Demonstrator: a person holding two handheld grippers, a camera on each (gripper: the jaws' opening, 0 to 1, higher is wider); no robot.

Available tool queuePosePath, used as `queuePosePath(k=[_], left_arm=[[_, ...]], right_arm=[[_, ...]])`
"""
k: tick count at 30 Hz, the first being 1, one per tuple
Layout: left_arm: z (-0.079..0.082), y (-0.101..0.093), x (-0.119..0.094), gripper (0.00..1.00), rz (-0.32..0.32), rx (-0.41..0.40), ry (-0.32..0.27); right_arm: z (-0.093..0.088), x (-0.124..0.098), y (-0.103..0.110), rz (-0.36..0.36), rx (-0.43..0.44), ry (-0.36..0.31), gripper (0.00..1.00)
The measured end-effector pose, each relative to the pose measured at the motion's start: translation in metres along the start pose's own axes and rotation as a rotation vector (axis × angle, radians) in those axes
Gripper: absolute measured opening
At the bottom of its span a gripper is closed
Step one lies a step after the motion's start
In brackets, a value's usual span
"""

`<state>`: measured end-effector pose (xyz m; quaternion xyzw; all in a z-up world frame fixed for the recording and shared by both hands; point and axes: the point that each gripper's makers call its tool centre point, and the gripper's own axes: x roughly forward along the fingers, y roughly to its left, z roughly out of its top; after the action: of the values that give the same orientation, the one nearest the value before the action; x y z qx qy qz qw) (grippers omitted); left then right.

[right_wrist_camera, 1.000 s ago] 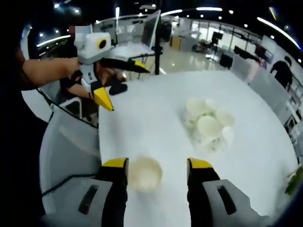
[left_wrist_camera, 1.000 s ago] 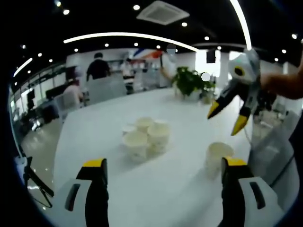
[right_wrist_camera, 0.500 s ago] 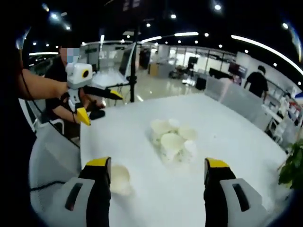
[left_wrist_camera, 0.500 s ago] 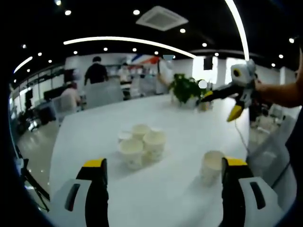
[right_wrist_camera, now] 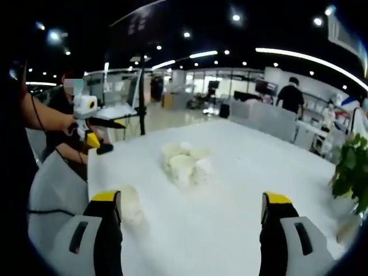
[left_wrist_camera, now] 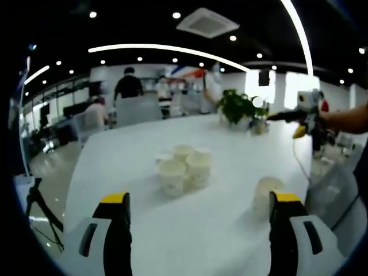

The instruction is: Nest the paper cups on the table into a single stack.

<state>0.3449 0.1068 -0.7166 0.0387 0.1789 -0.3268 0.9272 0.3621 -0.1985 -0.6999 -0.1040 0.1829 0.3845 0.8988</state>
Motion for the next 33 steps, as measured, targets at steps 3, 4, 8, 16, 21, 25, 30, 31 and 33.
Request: queuePosePath(k=[3,4,8,16,21,25,30,31,33], left_arm=[[0.002,0.000,0.000,0.98,0.000,0.010,-0.011],[0.002,0.000,0.001,0.98,0.001,0.011,-0.010],[0.000,0.003,0.002,0.98,0.009,-0.007,-0.002],[-0.006,0.005,0.003,0.98,0.017,-0.001,0.001],[-0.004,0.003,0.001,0.98,0.028,-0.006,-0.005],[-0.002,0.002,0.000,0.98,0.026,-0.031,-0.011],[-0.001,0.001,0.002,0.98,0.024,-0.024,-0.018],[-0.001,0.000,0.003,0.98,0.023,-0.023,-0.018],[-0.003,0.002,0.005,0.98,0.024,-0.020,-0.016]], right_arm=[[-0.006,-0.006,-0.002,-0.020,0.013,-0.022,1.00],[-0.009,-0.008,-0.002,-0.022,0.018,-0.025,1.00],[-0.017,-0.012,-0.003,-0.046,0.022,-0.037,1.00],[-0.014,-0.019,-0.012,-0.085,0.047,-0.121,1.00],[-0.026,-0.019,-0.010,-0.086,0.061,-0.112,1.00],[-0.025,-0.019,-0.009,-0.092,0.072,-0.115,1.00],[-0.024,-0.019,-0.008,-0.094,0.079,-0.118,1.00],[-0.024,-0.019,-0.007,-0.095,0.080,-0.119,1.00],[-0.024,-0.019,-0.008,-0.100,0.088,-0.123,1.00]])
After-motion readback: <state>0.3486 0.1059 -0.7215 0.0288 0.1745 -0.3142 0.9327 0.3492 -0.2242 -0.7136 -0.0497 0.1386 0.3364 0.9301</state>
